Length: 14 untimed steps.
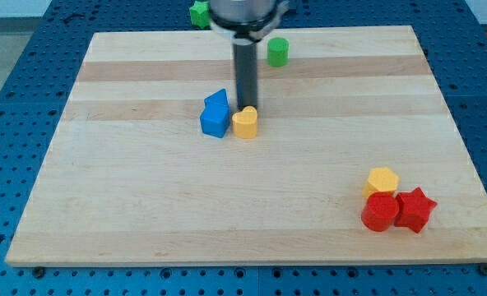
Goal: Slide the green circle above the yellow heart
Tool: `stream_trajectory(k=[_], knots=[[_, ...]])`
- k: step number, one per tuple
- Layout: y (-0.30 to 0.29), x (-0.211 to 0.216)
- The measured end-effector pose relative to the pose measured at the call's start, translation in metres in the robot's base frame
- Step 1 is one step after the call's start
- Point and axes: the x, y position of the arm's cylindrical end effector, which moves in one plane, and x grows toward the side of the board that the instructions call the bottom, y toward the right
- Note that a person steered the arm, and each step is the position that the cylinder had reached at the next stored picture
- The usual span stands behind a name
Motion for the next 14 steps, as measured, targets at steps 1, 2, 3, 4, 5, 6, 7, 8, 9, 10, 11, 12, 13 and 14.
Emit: stream_trajectory(k=[1, 2, 3, 4, 5, 6, 7, 8, 9, 10, 11, 12, 13, 14], knots=[[0.033, -0.047], [0.012, -0.071], [0.021, -0.081], [0.033, -0.056], [0.102, -0.097], [0.126, -0.157], [0.065, -0.163], [0.021, -0.131], [-0.002, -0.097], [-0.003, -0.088], [-0.005, -0.068], [-0.005, -0.120], [0.007, -0.127], [0.036, -0.096]])
